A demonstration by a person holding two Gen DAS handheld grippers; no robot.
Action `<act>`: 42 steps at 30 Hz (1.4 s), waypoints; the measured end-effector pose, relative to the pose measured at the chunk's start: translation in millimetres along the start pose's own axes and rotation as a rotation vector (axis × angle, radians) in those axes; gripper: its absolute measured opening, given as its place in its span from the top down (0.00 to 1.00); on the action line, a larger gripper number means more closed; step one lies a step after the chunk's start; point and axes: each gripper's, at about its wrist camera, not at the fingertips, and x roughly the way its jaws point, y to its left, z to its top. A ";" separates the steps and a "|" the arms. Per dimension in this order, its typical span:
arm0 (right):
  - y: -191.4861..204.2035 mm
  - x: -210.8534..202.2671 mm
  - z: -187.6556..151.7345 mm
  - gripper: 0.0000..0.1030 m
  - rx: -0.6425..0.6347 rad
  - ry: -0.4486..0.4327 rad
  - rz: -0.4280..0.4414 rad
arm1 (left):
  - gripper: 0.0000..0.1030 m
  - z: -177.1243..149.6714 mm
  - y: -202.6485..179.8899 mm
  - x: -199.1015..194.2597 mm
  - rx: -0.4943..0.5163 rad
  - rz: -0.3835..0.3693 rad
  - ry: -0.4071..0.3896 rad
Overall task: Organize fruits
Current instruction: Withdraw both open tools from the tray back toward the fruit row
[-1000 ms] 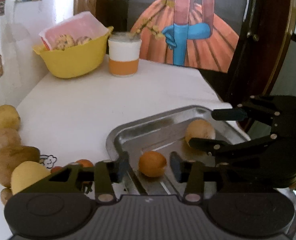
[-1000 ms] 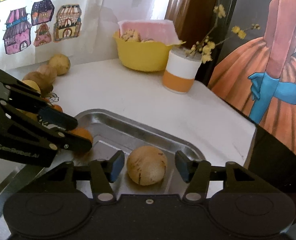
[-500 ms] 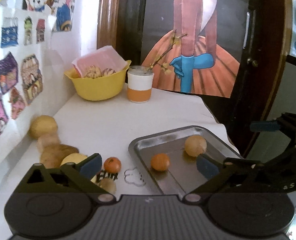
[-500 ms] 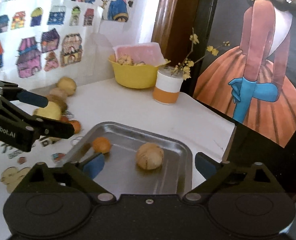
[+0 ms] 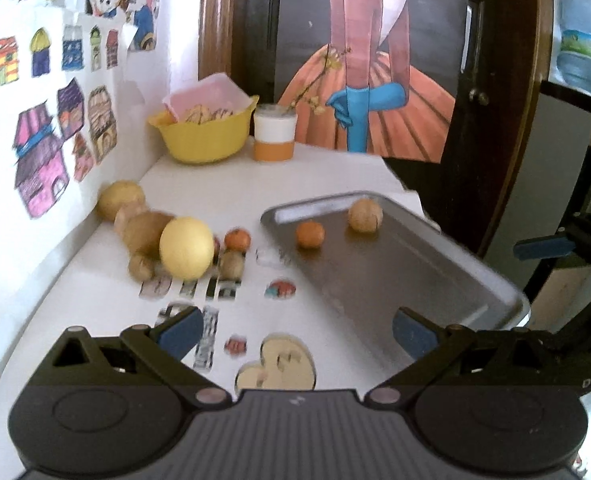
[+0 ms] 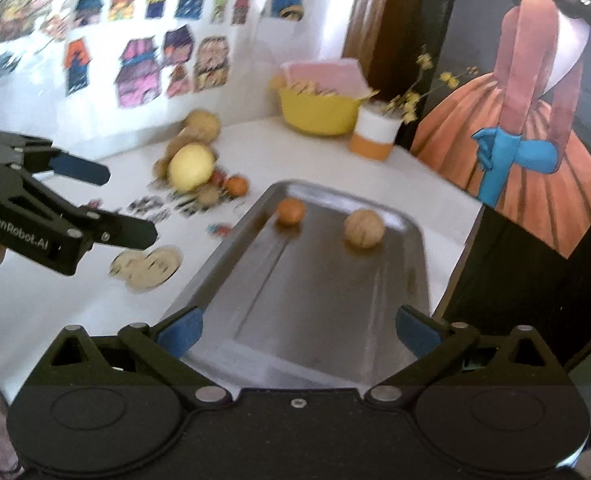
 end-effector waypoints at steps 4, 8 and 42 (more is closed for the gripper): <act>22.4 -8.6 -5.5 0.01 -0.037 0.028 0.021 | 0.01 -17.2 9.9 -10.1 -0.018 0.011 0.041; 41.1 -11.7 -5.0 0.01 -0.055 0.050 0.062 | 0.01 -29.5 23.8 -19.1 -0.039 0.040 0.068; 84.4 100.4 71.1 0.01 -0.117 -0.035 0.134 | 0.01 1.9 136.1 33.3 -0.131 0.247 0.071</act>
